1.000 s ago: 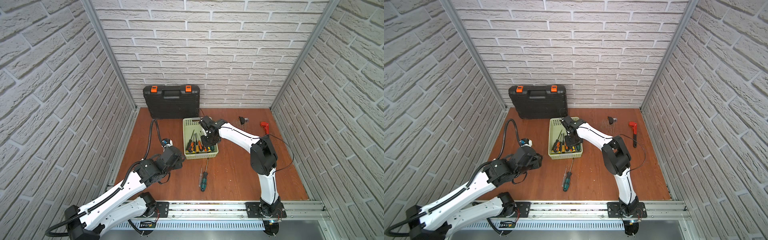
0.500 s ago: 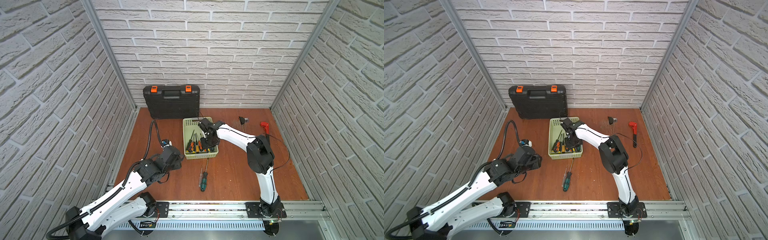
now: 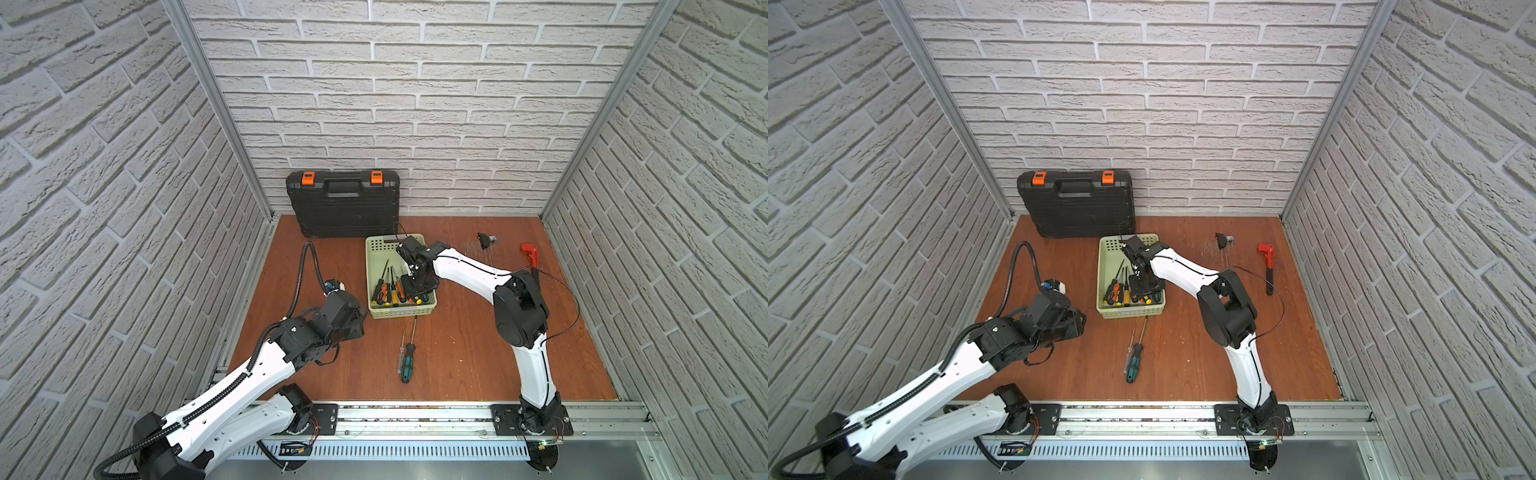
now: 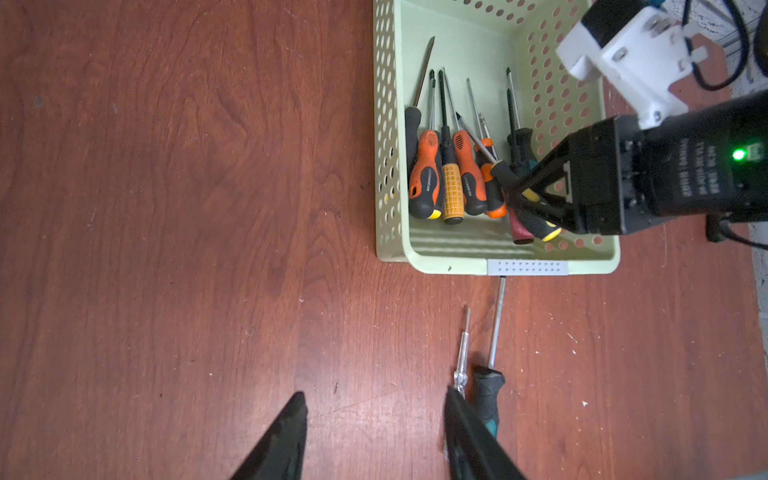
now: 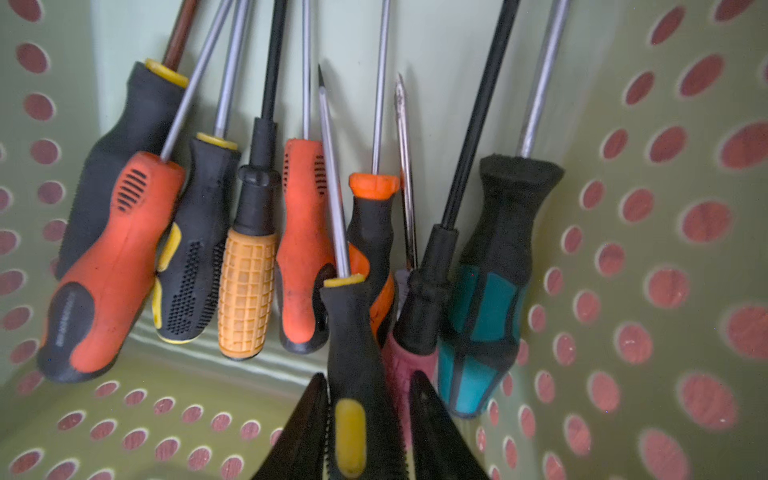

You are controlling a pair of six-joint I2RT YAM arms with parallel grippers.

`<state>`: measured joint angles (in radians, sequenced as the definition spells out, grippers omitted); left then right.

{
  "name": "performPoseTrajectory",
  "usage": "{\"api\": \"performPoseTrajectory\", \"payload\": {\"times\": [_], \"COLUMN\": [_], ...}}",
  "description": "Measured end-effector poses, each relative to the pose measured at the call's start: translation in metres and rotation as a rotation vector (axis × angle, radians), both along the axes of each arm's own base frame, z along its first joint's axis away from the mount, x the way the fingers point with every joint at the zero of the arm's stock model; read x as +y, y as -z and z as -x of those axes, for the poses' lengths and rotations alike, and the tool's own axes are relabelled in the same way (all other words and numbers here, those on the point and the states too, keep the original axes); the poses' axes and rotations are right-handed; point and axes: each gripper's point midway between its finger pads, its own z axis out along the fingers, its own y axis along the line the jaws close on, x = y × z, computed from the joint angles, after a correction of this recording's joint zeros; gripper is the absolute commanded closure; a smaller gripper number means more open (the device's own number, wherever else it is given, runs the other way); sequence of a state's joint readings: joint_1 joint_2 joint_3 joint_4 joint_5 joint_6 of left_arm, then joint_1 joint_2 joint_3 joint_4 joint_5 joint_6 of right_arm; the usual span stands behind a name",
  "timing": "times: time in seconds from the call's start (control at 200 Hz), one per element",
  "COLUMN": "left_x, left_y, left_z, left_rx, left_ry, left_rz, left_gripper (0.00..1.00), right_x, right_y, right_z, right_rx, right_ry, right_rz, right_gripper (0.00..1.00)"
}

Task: Put the screwdriver in the bin
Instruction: 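Open the right gripper to drop the screwdriver and raise it out of the basket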

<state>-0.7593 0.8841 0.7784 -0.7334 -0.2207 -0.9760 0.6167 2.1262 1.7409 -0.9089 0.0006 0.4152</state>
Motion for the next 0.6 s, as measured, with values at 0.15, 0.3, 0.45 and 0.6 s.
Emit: {"api": "performPoseTrajectory", "payload": {"times": [0.15,0.3,0.45,0.6], "left_x": [-0.001,-0.002,-0.005,-0.006], "left_y": [0.001,0.002,-0.001,0.001], "left_z": [0.000,0.000,-0.002,-0.001], "left_rx": [0.007,0.012,0.014,0.028], "left_ry": [0.003,0.008,0.016,0.024], "left_rz": [0.000,-0.004,-0.008,-0.014], "left_gripper": [0.46,0.46,0.46,0.47], "right_x": [0.003,0.009,0.017,0.023], "right_y": [-0.004,-0.010,-0.018,-0.024], "right_z": [0.004,0.012,0.017,0.018], "right_rx": [0.002,0.020,0.031,0.031], "right_ry": [0.002,0.013,0.020,0.020], "right_rz": [-0.031,-0.097,-0.162,-0.203], "right_gripper": [0.69,0.70,0.71,0.70]}}
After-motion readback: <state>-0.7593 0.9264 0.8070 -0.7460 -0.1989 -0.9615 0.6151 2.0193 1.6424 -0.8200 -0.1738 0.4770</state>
